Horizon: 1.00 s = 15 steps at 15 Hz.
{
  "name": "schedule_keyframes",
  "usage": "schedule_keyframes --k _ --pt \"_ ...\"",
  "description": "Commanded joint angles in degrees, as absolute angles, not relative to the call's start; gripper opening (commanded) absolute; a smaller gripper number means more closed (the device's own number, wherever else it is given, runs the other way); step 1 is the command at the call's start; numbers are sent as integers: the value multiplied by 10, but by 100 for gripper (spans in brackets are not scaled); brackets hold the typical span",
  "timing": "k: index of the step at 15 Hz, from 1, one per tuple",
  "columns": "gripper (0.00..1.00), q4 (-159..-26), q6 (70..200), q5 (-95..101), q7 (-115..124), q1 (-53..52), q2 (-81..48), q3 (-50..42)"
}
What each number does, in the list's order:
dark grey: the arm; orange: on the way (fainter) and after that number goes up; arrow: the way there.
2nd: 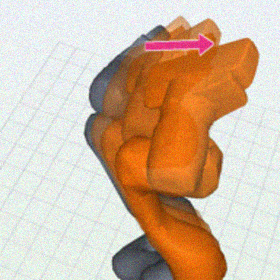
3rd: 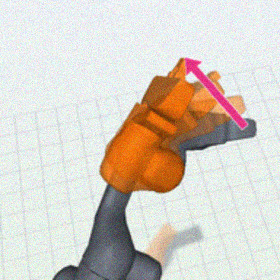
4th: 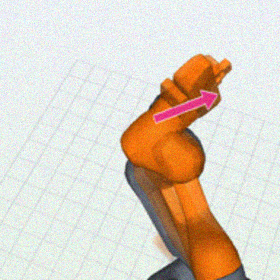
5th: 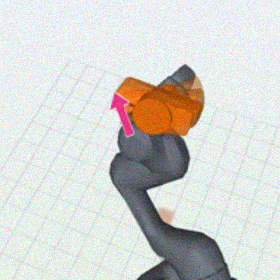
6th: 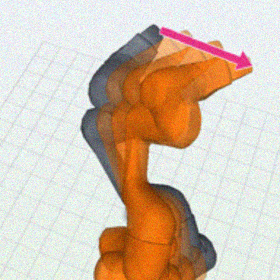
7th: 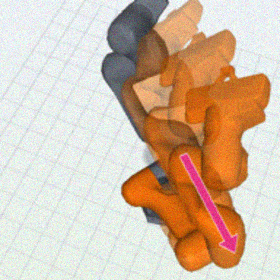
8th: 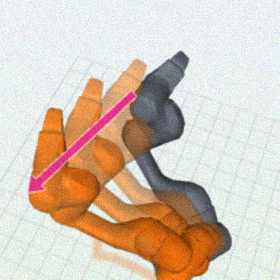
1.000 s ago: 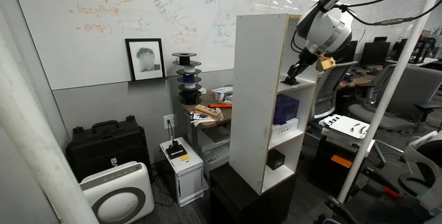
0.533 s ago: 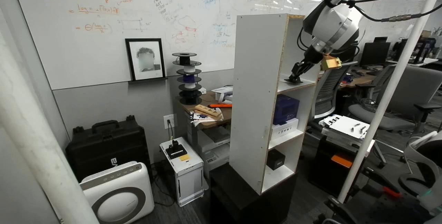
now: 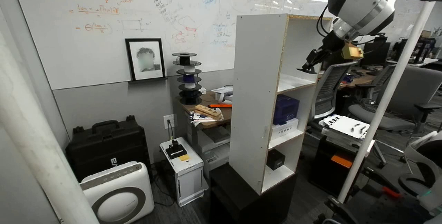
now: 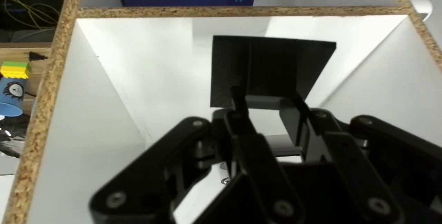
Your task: Put the black object on top of the shelf
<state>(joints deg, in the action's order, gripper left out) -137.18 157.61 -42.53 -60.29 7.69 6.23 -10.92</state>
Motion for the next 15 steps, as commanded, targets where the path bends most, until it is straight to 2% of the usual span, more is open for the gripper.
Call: schedule_keyframes --k 1,5,8,15 --pt "14 -1458 1518 -316 -515 90 195 -109" --pt "15 -1475 1440 -169 -374 102 311 -109" --pt "15 -1450 1445 -123 -304 92 365 -112" --pt "14 -1314 1492 -78 -186 65 291 -119"
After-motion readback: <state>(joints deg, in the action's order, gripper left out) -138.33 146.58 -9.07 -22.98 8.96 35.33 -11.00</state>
